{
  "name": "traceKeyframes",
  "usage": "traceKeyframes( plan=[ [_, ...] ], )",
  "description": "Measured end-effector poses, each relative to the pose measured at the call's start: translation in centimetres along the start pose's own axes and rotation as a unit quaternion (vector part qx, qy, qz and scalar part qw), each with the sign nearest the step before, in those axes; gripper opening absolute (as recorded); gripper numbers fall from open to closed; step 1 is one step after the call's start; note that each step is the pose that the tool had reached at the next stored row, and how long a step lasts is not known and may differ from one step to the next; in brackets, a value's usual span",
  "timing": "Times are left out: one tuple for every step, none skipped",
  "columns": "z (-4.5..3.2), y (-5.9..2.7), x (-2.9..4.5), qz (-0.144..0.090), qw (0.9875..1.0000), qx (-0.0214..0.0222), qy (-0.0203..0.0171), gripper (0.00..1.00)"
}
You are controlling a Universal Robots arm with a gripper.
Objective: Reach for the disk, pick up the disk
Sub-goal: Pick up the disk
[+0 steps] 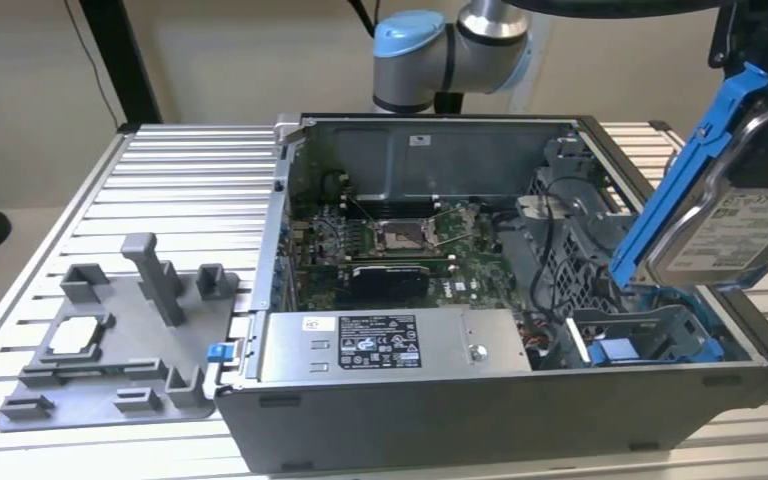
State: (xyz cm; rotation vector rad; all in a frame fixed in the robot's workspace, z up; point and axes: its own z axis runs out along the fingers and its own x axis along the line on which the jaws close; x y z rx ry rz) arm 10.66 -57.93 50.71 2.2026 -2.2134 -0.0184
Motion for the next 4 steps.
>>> traceKeyframes(
  plan=[
    [0.0,0.0,0.0,0.0,1.0,0.0,0.0,0.0],
    [0.0,0.0,0.0,0.0,1.0,0.0,0.0,0.0],
    [0.01,0.0,0.0,0.0,1.0,0.0,0.0,0.0],
    [0.01,0.0,0.0,0.0,1.0,0.0,0.0,0.0]
  ],
)
